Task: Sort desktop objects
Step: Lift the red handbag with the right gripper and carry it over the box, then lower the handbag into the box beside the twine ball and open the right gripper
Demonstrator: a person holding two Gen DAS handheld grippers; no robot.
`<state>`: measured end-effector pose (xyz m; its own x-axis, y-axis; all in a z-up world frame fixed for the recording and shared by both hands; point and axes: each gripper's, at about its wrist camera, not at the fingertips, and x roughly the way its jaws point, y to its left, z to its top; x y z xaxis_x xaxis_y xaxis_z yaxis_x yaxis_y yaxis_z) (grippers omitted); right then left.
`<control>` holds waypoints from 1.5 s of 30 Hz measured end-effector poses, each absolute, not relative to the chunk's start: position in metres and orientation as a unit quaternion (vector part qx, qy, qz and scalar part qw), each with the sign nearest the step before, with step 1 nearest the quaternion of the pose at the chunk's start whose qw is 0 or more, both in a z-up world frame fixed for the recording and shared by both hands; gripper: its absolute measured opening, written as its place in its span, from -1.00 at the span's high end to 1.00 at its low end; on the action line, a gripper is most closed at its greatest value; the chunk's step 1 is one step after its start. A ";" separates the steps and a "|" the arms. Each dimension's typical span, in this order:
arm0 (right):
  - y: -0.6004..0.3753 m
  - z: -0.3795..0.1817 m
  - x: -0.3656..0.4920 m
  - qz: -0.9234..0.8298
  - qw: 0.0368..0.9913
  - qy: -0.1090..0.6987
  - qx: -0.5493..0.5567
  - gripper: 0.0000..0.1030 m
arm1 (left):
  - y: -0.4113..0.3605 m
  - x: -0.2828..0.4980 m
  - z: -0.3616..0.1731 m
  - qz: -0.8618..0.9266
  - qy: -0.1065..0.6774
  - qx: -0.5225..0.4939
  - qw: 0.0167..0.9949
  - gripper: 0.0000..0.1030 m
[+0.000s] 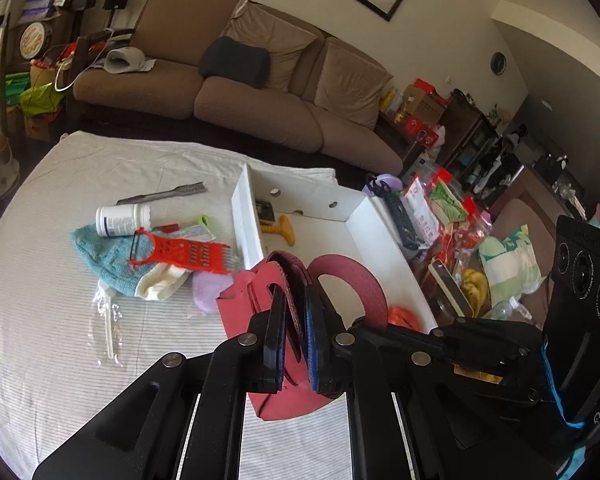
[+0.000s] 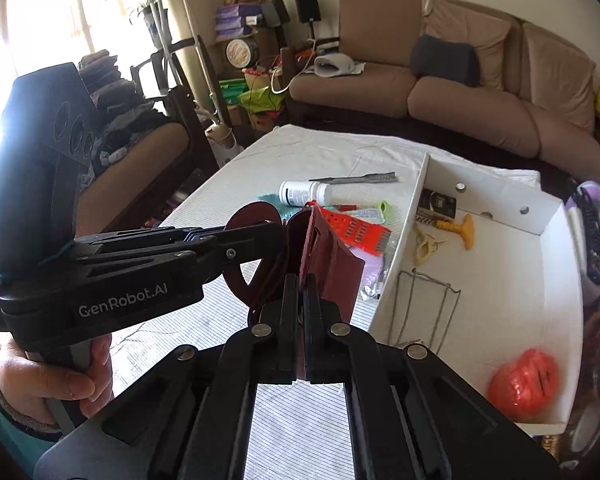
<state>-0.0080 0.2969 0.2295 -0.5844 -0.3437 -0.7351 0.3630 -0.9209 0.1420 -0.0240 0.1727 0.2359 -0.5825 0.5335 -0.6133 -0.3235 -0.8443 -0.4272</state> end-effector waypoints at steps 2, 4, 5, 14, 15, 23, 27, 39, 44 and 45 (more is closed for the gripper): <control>0.317 0.240 -0.005 -0.894 0.188 0.008 0.406 0.96 | 0.196 -0.028 0.244 0.876 -0.127 -0.391 0.253 0.87; 0.340 0.246 -0.003 -0.898 0.177 0.002 0.403 0.96 | 0.221 -0.032 0.245 0.870 -0.124 -0.398 0.264 0.87; 0.352 0.247 -0.002 -0.900 0.169 -0.001 0.402 0.96 | 0.234 -0.035 0.244 0.866 -0.122 -0.404 0.269 0.87; 0.458 0.204 -0.036 -0.890 0.123 -0.062 0.435 0.96 | 0.333 -0.083 0.211 0.844 -0.086 -0.453 0.275 0.84; 0.467 0.199 -0.043 -0.889 0.118 -0.065 0.438 0.96 | 0.342 -0.090 0.207 0.843 -0.078 -0.457 0.273 0.84; 0.514 0.163 -0.098 -0.887 0.072 -0.043 0.454 0.96 | 0.407 -0.154 0.173 0.815 -0.093 -0.490 0.294 0.85; 0.546 0.153 -0.113 -0.889 0.037 -0.016 0.456 0.96 | 0.447 -0.172 0.163 0.802 -0.104 -0.496 0.318 0.85; 0.564 0.106 -0.134 -0.872 0.025 -0.020 0.489 0.91 | 0.450 -0.193 0.093 0.778 -0.080 -0.558 0.277 0.79; 0.542 0.101 -0.137 -0.855 0.063 -0.042 0.514 0.67 | 0.423 -0.198 0.082 0.781 -0.070 -0.571 0.243 0.74; 0.539 0.099 -0.136 -0.850 0.070 -0.045 0.521 0.60 | 0.418 -0.199 0.080 0.781 -0.067 -0.575 0.235 0.74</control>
